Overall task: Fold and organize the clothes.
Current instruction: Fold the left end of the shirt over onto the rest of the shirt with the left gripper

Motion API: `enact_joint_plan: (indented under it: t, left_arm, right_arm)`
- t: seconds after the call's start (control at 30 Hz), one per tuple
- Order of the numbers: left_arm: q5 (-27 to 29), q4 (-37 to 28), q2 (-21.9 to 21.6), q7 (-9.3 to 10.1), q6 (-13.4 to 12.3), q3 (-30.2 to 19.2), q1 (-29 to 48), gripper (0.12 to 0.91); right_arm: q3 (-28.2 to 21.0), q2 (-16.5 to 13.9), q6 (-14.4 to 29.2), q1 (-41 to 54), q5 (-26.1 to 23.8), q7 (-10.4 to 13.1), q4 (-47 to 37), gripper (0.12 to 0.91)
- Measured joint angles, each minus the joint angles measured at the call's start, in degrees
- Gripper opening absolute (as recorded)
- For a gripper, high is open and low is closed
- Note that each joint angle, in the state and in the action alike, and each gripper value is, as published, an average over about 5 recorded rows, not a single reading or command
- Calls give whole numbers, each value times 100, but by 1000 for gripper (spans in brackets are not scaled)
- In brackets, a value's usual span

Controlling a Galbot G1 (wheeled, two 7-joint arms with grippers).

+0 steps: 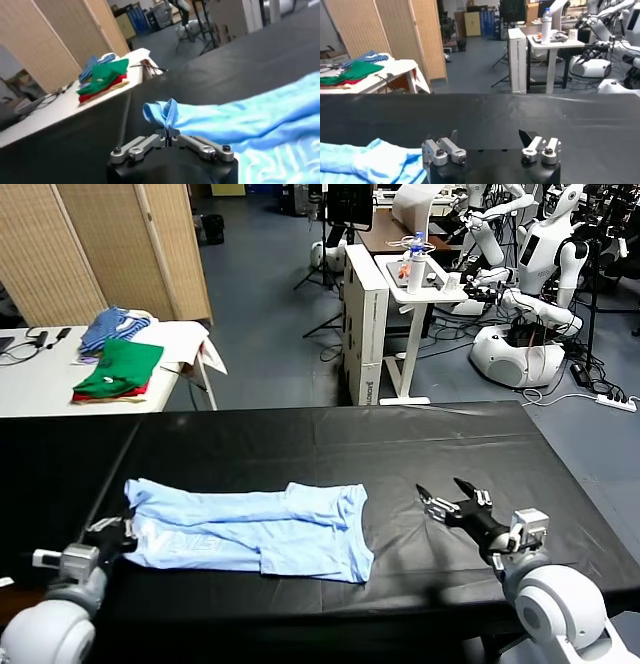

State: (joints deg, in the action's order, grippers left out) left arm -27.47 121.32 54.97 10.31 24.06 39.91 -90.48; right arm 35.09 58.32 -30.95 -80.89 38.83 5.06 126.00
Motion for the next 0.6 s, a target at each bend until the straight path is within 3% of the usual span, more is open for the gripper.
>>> enact_joint_plan:
  t: [0.33,0.6]
  left_arm:
    - [-1275,428,1135,303,191,-1233,490,164]
    - [-1634,338,1623,327,210,-1996,893,163]
  right_arm:
    - [412,55,117,-614,-121,-57,86,907]
    - [395,179,120,-758,-318,-69,79,907]
